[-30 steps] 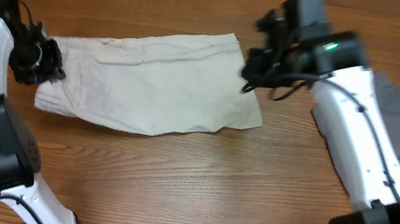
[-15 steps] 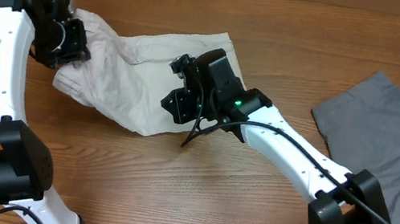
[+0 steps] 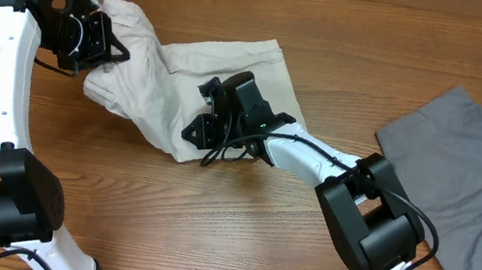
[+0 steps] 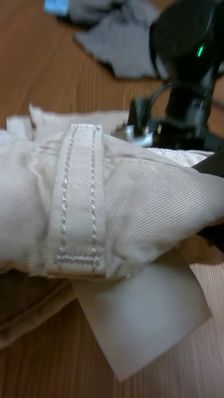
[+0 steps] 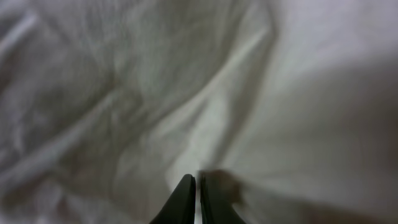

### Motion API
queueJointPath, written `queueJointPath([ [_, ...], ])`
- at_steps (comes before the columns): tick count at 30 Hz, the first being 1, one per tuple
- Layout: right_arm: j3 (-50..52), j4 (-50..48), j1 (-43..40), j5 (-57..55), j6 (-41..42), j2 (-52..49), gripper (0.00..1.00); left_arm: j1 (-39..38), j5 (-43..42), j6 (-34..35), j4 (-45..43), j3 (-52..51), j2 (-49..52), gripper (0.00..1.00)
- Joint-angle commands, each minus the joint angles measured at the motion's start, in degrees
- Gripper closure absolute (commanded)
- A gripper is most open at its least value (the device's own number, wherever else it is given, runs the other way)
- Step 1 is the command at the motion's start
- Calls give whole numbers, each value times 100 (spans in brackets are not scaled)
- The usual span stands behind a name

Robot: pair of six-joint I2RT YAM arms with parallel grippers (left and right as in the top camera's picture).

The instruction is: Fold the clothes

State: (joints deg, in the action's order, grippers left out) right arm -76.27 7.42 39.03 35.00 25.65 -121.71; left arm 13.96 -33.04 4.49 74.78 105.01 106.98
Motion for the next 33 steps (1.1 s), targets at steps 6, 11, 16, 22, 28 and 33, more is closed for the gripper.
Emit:
queueJointPath([
  [6, 15, -754, 367, 367, 614, -260, 91, -17, -1335, -22, -26, 221, -264, 96],
  [11, 13, -1139, 721, 173, 872, -260, 90, -17, -1652, -17, -166, 221, -264, 96],
  [16, 13, -1233, 750, 61, 931, -260, 90, -24, -1405, -22, -175, 221, -264, 96],
  [22, -149, -39, 44, 254, 638, -76, 96, -284, -304, -26, -160, 221, -264, 95],
  [28, -337, 1646, -1095, -42, -48, 603, 93, -577, 400, -22, -245, 221, -264, 94],
  [33, -254, 3329, -1950, -885, -439, 680, 93, -866, 297, -22, -345, 221, -264, 94],
])
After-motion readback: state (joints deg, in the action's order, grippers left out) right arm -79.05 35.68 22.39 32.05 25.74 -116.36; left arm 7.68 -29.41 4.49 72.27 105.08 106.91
